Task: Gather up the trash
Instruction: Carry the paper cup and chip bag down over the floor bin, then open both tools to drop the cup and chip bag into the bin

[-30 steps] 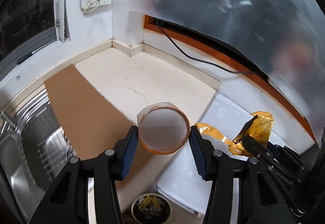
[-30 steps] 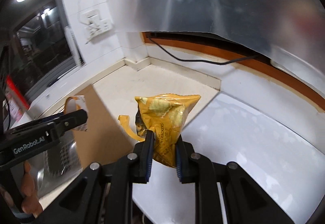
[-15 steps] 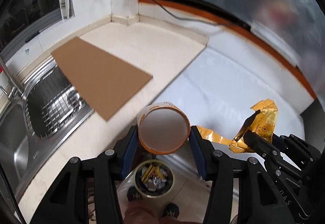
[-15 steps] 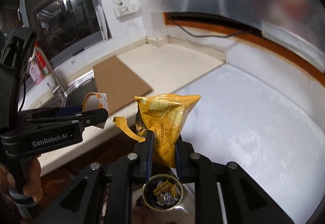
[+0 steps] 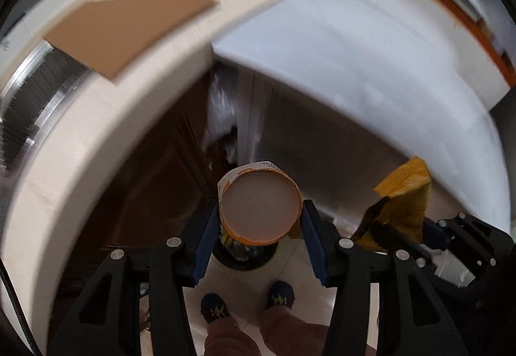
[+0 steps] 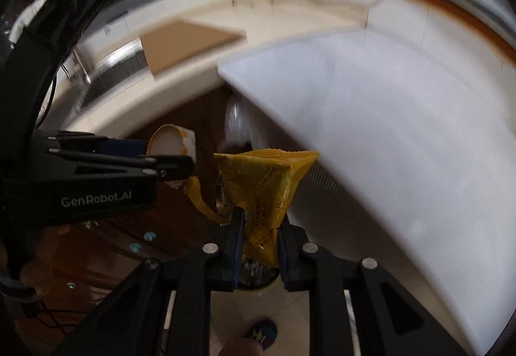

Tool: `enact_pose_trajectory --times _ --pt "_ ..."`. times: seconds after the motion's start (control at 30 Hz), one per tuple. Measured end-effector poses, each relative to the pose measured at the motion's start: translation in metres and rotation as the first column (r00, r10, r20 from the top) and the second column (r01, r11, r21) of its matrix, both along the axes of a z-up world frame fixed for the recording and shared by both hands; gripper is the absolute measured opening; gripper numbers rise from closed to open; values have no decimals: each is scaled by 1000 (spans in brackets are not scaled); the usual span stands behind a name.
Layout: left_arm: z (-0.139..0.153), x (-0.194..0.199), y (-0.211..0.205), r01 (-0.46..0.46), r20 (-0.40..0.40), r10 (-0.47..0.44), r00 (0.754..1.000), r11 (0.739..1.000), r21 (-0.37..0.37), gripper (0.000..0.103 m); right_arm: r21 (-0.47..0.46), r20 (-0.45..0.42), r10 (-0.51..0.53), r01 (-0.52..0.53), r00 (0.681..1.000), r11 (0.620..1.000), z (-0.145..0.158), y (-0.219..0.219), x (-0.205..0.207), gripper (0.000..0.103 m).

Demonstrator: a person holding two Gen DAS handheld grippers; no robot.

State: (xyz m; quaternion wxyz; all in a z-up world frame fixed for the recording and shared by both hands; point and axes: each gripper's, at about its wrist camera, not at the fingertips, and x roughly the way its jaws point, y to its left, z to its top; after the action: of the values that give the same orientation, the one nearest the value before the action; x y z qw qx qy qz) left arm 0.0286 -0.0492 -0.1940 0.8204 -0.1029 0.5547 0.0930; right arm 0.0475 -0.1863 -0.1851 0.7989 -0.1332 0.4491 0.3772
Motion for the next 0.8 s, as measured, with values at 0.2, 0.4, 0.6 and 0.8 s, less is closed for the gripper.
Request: enact_pose_trajectory --times 0.2,0.4,0.6,0.8 --pt "-93 -2 10 23 -73 -26 997 998 -52 49 -61 -117 -46 39 992 997 -94 13 -6 18" --pt "-195 -5 26 25 -123 -35 992 996 -86 50 -95 -201 -75 57 977 994 -200 28 -5 18" --pt "-287 -4 39 15 -132 -31 991 993 -116 50 -102 -282 -116 90 952 991 -304 42 7 19" --pt "-335 0 43 35 -134 -50 990 993 -113 63 -115 -343 -125 91 931 989 -378 58 20 27"
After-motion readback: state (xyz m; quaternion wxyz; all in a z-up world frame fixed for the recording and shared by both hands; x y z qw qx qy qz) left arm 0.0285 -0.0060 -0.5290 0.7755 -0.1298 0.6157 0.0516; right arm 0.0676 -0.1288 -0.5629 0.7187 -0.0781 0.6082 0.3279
